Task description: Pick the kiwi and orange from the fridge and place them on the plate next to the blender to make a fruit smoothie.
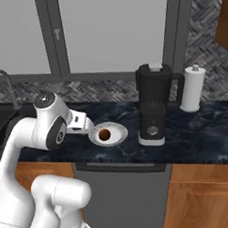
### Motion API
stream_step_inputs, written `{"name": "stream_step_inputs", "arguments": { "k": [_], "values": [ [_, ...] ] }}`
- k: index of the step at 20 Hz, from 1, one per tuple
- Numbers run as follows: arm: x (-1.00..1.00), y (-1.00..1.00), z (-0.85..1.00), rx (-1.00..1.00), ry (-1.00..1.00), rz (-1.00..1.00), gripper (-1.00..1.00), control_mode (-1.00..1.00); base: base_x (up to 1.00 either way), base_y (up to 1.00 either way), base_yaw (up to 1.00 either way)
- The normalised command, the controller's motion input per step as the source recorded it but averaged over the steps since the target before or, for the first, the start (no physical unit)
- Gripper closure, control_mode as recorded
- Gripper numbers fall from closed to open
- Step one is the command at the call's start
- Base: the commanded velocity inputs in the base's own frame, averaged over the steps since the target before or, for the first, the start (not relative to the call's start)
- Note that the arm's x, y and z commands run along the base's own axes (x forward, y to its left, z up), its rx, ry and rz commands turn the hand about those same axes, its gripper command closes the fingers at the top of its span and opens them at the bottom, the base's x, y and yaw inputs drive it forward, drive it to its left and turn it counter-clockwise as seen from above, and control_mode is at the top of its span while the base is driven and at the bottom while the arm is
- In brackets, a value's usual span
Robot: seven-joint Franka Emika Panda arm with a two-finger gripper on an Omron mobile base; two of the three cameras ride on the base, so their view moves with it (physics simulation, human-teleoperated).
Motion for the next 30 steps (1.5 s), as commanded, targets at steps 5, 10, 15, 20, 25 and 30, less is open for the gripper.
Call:
{"name": "stream_step_inputs", "arguments": {
  "k": [5,10,15,20,25,30],
  "values": [
    [-0.51,0.11,0.05,0.04,-0.05,0.0,-1.0,1.0,-0.18,0.0,-0.04],
    [0.0,0.0,0.0,0.0,0.0,0.0,-1.0,1.0,-0.75,0.0,-0.56],
    [0.0,0.0,0.0,0.0,0.0,0.0,-1.0,1.0,-0.69,0.0,-0.73],
    [0.0,0.0,0.0,0.0,0.0,0.0,-1.0,1.0,-0.63,0.0,-0.78],
    [0.0,0.0,0.0,0.0,0.0,0.0,-1.0,1.0,-0.53,-0.03,-0.77],
    [0.0,0.0,0.0,0.0,0.0,0.0,-1.0,1.0,-0.48,-0.3,-0.69]
  ]
}}
